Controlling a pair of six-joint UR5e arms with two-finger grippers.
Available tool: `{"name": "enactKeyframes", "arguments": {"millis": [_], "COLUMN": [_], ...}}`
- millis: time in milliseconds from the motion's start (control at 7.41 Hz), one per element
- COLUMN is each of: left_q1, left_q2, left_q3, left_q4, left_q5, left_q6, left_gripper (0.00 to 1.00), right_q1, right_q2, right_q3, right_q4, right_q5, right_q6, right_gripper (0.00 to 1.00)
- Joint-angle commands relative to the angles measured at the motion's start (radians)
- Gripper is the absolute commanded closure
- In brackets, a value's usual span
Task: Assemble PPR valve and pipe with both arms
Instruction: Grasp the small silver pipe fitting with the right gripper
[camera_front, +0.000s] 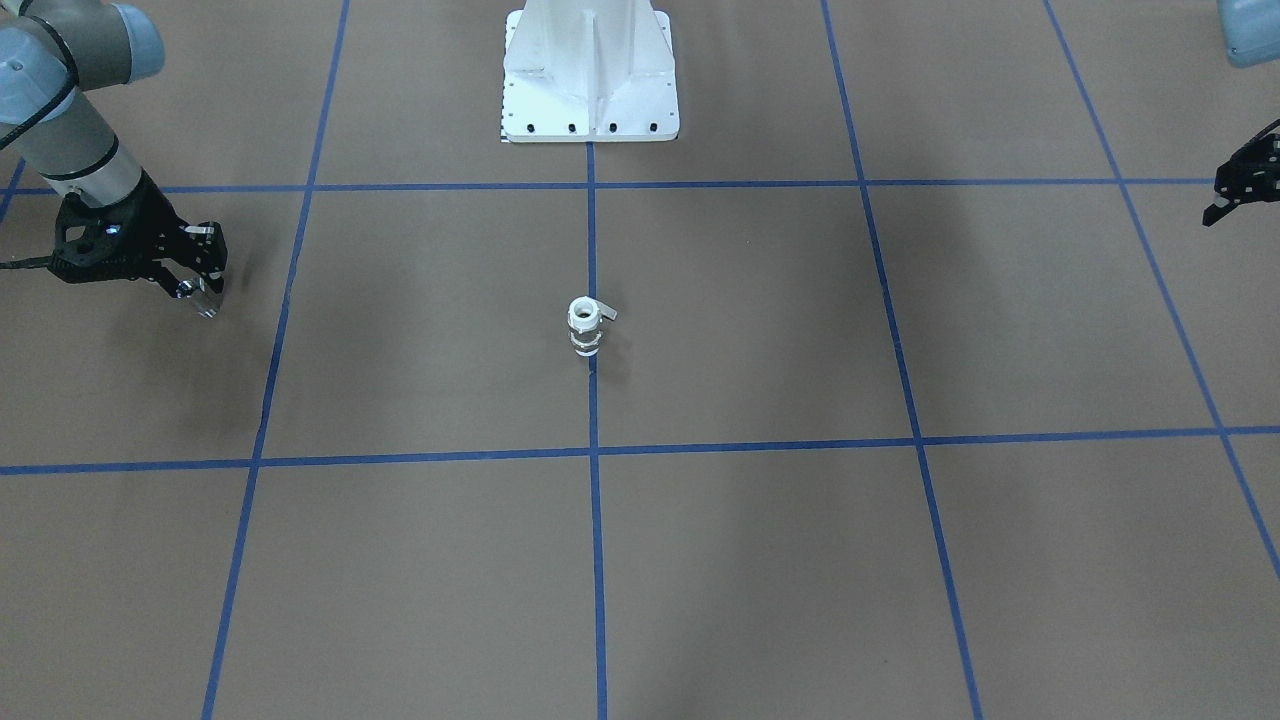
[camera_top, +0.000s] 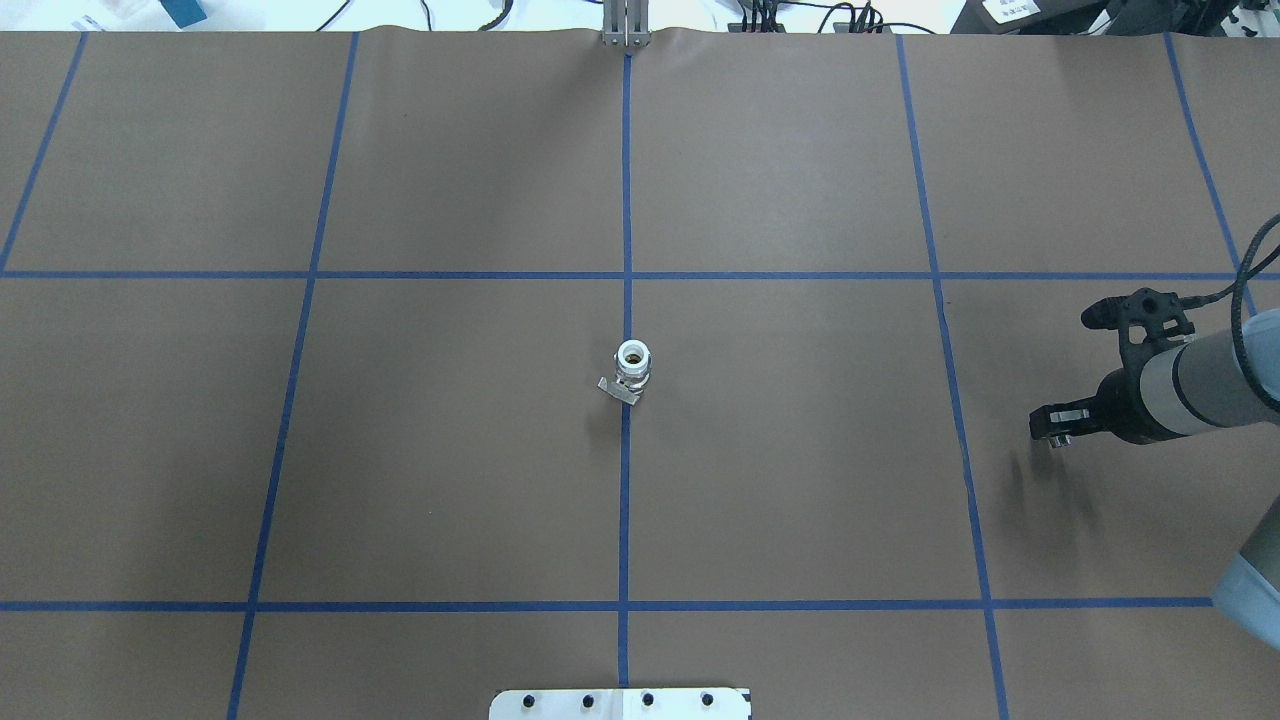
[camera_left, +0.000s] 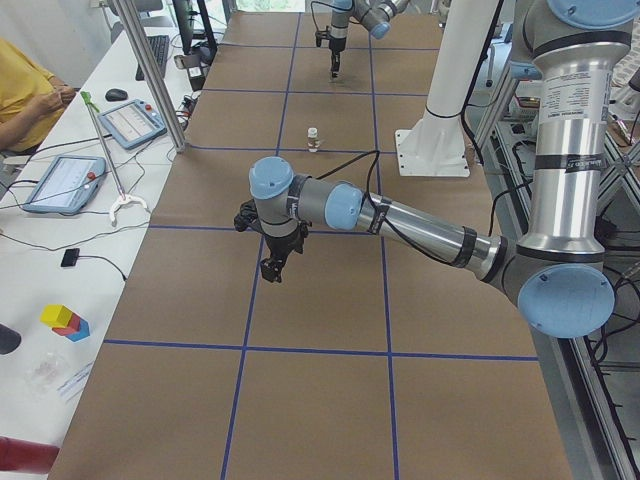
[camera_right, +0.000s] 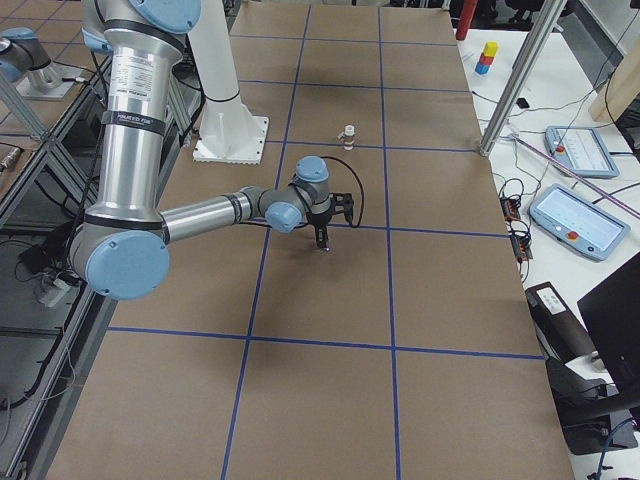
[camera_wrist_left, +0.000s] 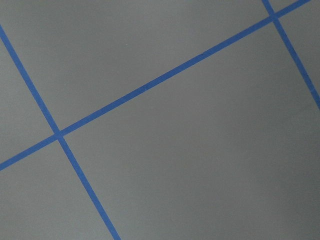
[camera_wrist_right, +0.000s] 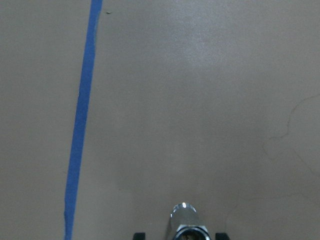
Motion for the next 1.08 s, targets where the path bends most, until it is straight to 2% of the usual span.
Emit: {"name": "enactKeyframes", "arguments": {"millis": [0, 674, 809, 944], "left_q1": [0.000, 0.000, 0.000, 0.000], "left_q2": [0.000, 0.000, 0.000, 0.000], "left_q3": [0.000, 0.000, 0.000, 0.001], "left_q4": [0.000, 0.000, 0.000, 0.000], "left_q5": [0.000, 0.000, 0.000, 0.000], "left_q6": [0.000, -0.002, -0.002, -0.003], "left_gripper": [0.01, 0.01, 0.01, 0.01], "right_q1": [0.000, 0.009, 0.011, 0.012], "right_q2": [0.003, 0.001, 0.001, 0.004], "right_q3": [-0.002, -0.005, -0.003, -0.003], "right_q4": [0.000, 0.000, 0.000, -0.002], "right_q5": [-0.005, -0.008, -0.008, -0.008], "right_q6": [0.000, -0.003, -0.002, -0.002], "right_gripper": [0.45, 0.46, 0.54, 0.74]}}
